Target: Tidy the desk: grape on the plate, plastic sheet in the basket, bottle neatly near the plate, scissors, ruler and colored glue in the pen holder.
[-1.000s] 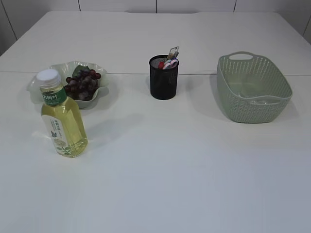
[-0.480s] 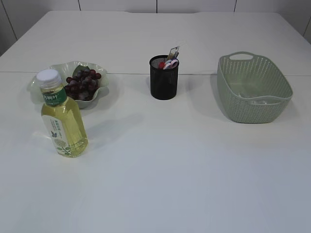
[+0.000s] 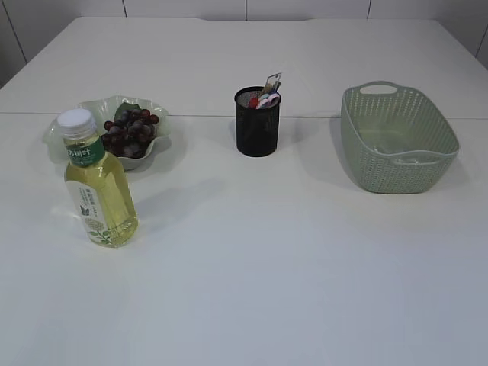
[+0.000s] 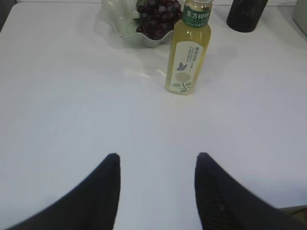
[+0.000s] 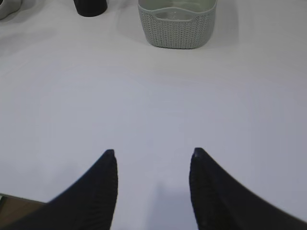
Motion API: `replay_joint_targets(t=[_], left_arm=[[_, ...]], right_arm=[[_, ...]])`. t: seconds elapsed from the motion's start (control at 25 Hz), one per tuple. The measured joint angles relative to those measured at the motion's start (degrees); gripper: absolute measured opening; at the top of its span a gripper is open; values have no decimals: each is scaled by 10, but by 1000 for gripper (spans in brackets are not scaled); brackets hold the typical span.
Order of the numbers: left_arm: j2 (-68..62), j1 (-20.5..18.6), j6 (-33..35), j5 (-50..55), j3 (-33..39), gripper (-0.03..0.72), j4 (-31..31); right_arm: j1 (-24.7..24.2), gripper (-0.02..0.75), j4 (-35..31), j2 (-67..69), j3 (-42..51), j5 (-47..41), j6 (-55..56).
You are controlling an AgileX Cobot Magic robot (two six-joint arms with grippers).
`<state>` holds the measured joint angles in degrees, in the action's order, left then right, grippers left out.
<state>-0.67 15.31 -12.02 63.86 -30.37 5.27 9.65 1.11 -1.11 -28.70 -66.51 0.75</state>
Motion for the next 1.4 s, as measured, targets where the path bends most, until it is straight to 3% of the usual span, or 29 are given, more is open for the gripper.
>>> replay_joint_targets(t=[0.36,0.8,1.04,1.4], left_arm=[[0,0,0,0,0,372,-2],[0,-16,0,-1,0,372,-13],[0,-61,0,-1,0,372,-13],[0,-74,0,-1,0,372,-13]], right_arm=[[-3,395,-1,0,0,0,0],[-118,395,-1,0,0,1,-2],[-120,395,-1,0,0,1,-2],[-120,395,-2,0,0,1,-3]])
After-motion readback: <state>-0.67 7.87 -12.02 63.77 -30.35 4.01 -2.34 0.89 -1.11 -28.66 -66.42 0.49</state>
